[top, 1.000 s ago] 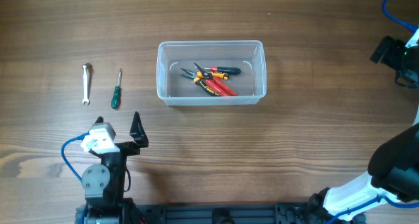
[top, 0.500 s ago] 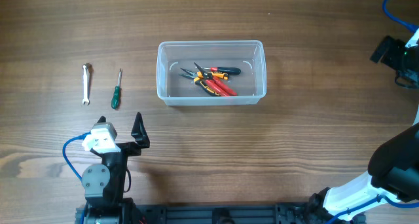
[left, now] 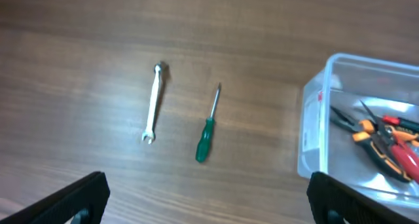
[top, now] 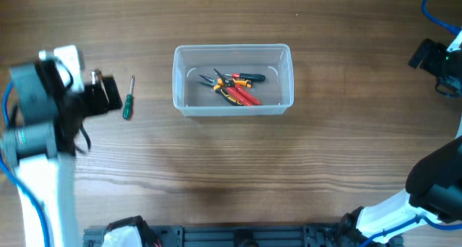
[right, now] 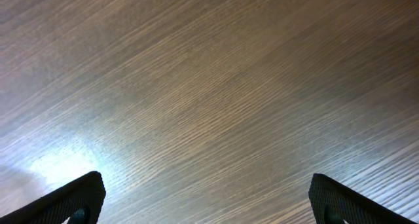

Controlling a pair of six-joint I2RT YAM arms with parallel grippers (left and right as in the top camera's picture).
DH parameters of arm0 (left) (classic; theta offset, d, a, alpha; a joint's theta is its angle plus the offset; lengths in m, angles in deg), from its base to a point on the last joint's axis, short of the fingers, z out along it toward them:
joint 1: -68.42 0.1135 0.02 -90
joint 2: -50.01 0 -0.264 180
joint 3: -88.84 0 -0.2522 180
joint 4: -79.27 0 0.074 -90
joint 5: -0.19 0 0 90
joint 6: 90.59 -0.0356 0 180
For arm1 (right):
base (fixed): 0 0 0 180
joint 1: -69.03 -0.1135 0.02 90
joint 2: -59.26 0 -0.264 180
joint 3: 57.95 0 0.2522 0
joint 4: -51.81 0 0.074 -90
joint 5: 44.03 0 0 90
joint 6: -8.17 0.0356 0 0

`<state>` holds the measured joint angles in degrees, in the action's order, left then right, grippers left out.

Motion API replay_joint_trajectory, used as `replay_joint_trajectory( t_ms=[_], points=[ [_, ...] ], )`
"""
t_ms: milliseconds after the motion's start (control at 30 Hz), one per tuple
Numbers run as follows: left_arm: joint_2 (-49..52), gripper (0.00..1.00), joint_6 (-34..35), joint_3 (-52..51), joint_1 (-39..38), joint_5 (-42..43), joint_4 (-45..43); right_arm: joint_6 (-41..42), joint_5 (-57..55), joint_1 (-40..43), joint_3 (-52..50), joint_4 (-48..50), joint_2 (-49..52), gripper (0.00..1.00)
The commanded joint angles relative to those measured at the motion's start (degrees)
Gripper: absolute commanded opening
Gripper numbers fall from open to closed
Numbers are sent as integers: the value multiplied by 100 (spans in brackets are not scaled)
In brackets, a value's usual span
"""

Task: Pack container
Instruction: 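Move the left gripper over the green-handled screwdriver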

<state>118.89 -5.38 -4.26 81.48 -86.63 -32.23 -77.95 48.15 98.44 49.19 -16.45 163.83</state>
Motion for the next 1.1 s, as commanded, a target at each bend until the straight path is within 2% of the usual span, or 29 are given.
replay_joint_trajectory(
  t_ms=[0, 100, 233, 400, 900, 1067],
  points=[
    [1263, 100, -1038, 780, 28, 33, 466, 103, 46, -17, -9, 9, 11, 100],
    [2221, 100, -1113, 1462, 28, -483, 1172, 103, 46, -20, -9, 9, 11, 100],
    [2850, 100, -1150, 1690, 20, -472, 1405, 103, 46, -20, -9, 9, 11, 100],
    [3084, 100, -1580, 1690, 17, 240, 1587, 101, 46, -17, -9, 9, 11, 100],
    [3963, 100, -1580, 1687, -9, 385, 1309, 103, 46, -20, -9, 9, 11, 100],
    [3967, 100, -1578, 1687, -9, 389, 1082, 103, 46, -20, -9, 9, 11, 100]
  ],
)
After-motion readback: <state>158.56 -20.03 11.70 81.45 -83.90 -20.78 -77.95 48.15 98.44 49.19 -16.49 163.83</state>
